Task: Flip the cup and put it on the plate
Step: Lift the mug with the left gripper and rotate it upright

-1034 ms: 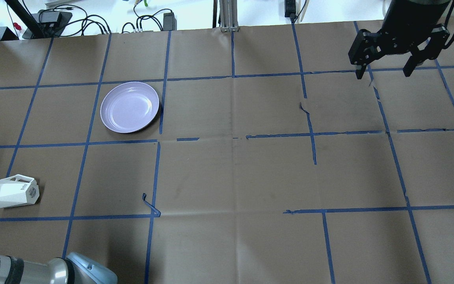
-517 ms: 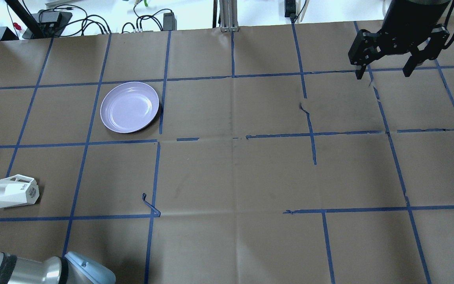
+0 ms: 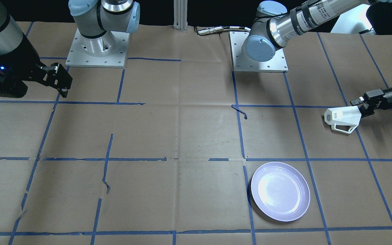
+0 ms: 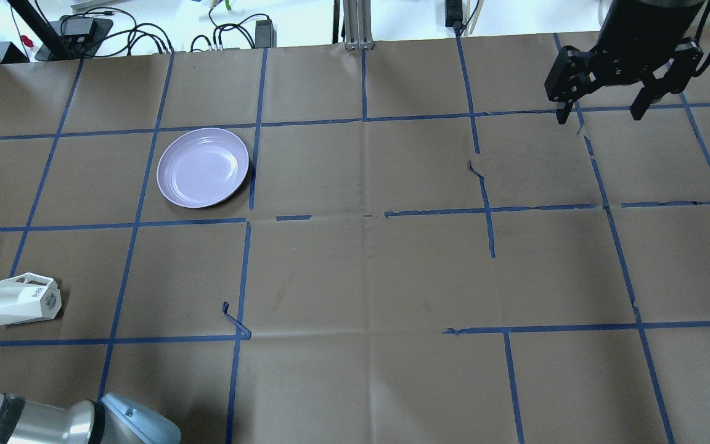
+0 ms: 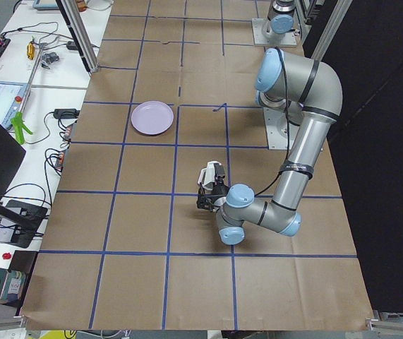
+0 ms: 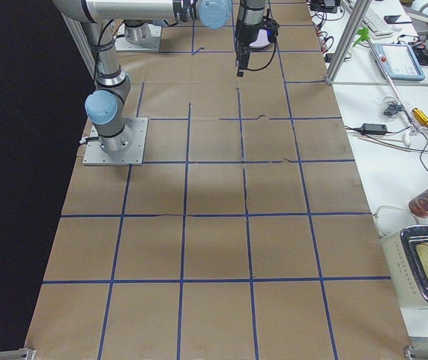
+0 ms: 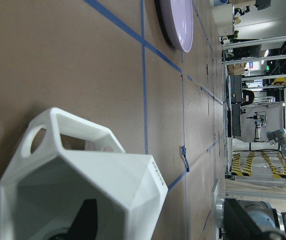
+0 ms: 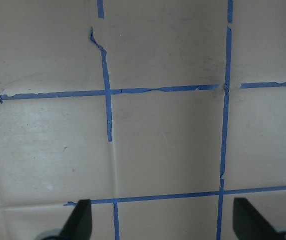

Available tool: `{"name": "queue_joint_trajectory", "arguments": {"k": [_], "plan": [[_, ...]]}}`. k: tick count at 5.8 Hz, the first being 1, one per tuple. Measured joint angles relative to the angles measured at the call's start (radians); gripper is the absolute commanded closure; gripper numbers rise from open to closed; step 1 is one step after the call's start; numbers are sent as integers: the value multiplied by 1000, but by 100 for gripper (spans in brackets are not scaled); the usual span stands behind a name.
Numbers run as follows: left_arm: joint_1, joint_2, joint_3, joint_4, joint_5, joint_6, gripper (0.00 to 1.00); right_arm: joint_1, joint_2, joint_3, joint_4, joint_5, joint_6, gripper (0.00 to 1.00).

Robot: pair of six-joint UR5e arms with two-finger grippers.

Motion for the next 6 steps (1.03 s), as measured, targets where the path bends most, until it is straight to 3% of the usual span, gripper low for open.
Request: {"name": "queue_joint_trajectory", "arguments": {"k": [2,6], "plan": [[1,-4,30,-2,-2,3,97,0,0,0,0,0,0,0],[2,14,42,-56,-19,3,100,0,0,0,-1,0,0,0]]}}
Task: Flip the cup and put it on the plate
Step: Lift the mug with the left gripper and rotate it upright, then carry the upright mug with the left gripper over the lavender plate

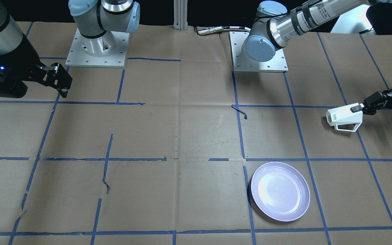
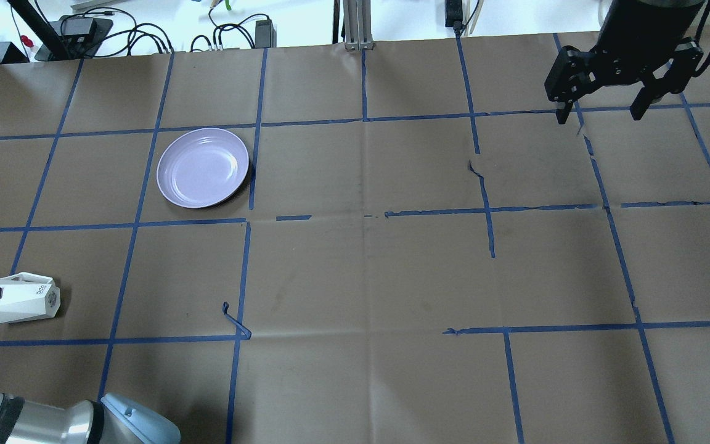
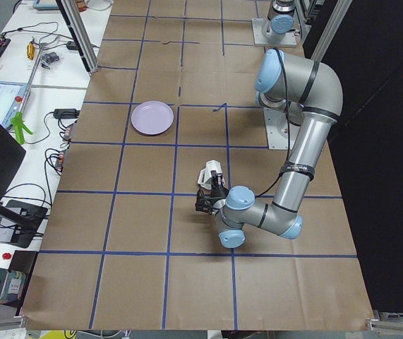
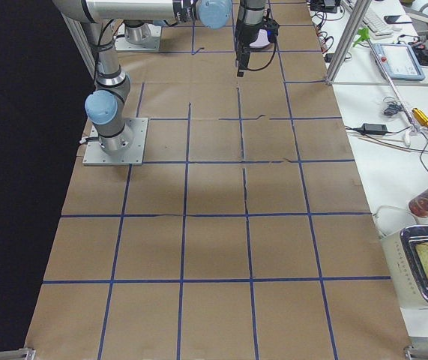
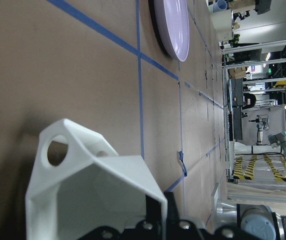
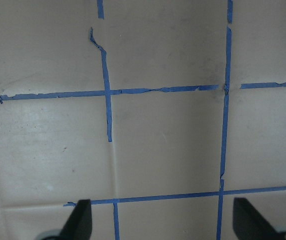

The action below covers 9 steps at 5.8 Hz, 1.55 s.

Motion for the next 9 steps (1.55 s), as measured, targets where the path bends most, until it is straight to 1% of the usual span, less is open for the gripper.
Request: {"name": "queue_joint_trajectory", "arguments": {"k": [2,4,5,6,7,8,9], "plan": [[-1,89,27,-127,-15,-38,100,0,0,0,1,0,0,0],[-11,209,81,-252,-33,-132,100,0,0,0,1,0,0,0],[-20,265,99,-283,-48,-180,100,0,0,0,0,0,0,0],[-60,324,107,-271,-65,-252,100,0,0,0,0,0,0,0],[-149,385,112,-185,-75,-374,100,0,0,0,0,0,0,0],[-272,439,114,-45,-57,-534,100,0,0,0,0,0,0,0],[-405,470,115,102,-3,-694,100,0,0,0,0,0,0,0]]}}
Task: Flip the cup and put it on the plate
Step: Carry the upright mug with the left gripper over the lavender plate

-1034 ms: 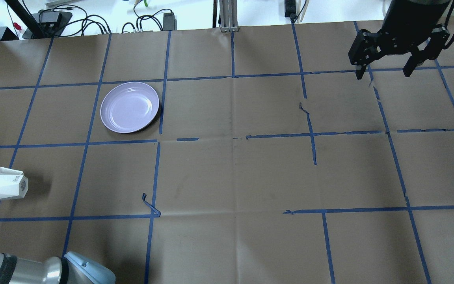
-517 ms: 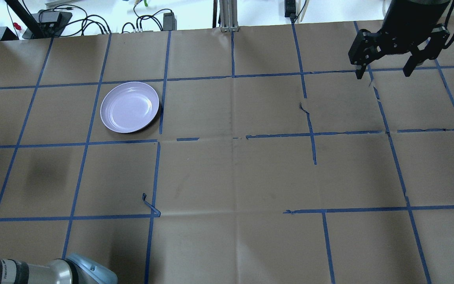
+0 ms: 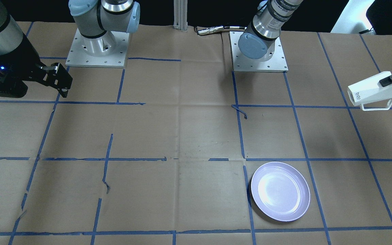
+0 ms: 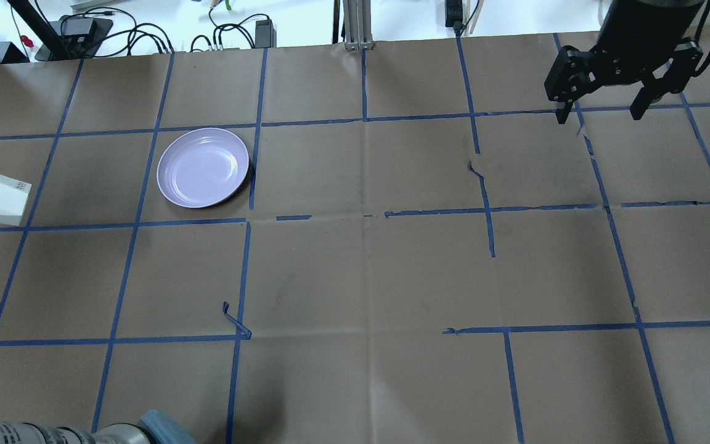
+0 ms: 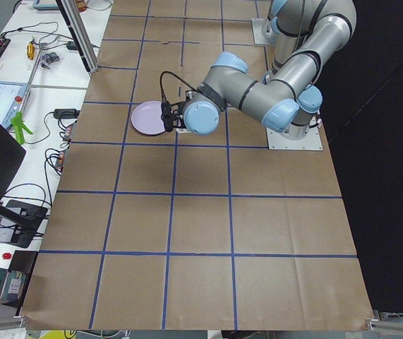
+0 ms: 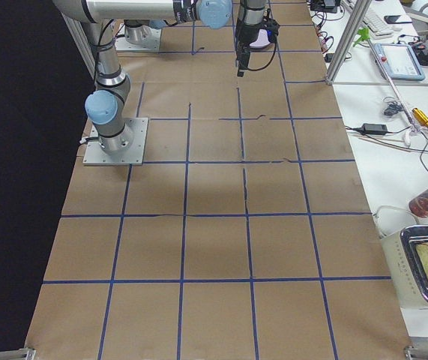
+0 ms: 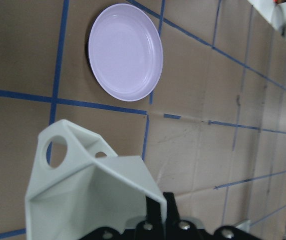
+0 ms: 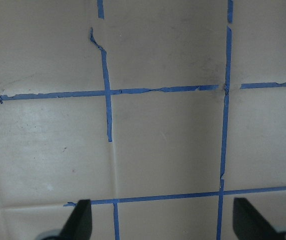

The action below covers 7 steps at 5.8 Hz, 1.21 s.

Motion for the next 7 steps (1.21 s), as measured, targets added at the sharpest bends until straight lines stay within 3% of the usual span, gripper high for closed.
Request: {"name": "queue_joint_trajectory", "arguments": {"k": [2,4,5,7], "plan": [[-308,7,3,317,175,-328,100,0,0,0,1,0,0,0],[-563,-37,18,537,347,-479,100,0,0,0,1,0,0,0],[-649,-73,27,588,435,-496,100,0,0,0,0,0,0,0],[-707,-150,-30,740,503,-501,100,0,0,0,1,0,0,0]]}}
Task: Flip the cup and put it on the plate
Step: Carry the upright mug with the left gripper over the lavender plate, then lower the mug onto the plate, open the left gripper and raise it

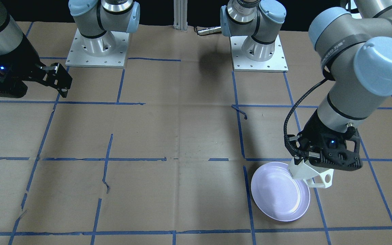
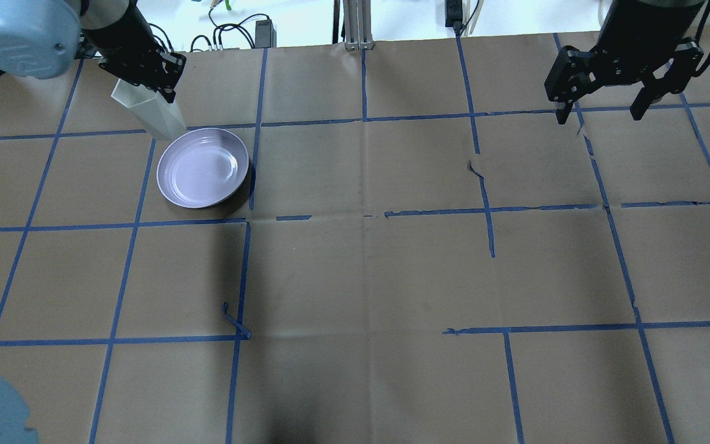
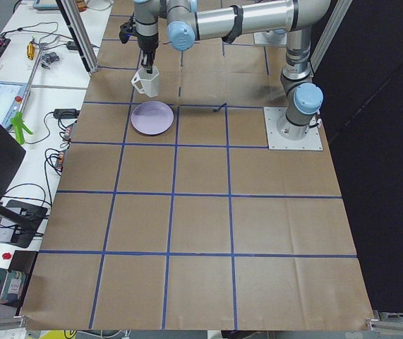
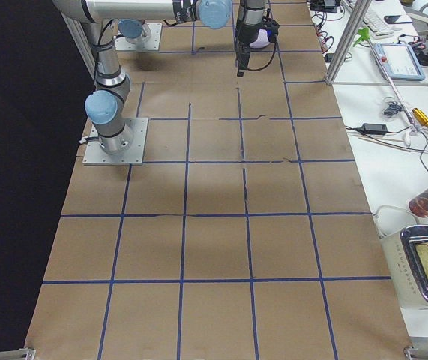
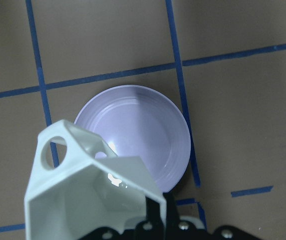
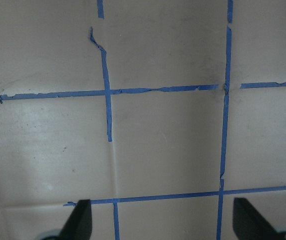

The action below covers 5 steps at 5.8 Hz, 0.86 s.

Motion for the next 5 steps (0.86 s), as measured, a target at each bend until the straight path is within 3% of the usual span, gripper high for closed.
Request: {"name": "queue_joint_trajectory", "arguments": {"k": [3,4,5], "plan": [[-14,-138,-171,332,36,9,99,0,0,0,0,0,0,0],[-24,-168,-185,368,49,9,39,0,0,0,-1,0,0,0],[-30,-175,-186,373,69,9,1,0,0,0,0,0,0,0]]}}
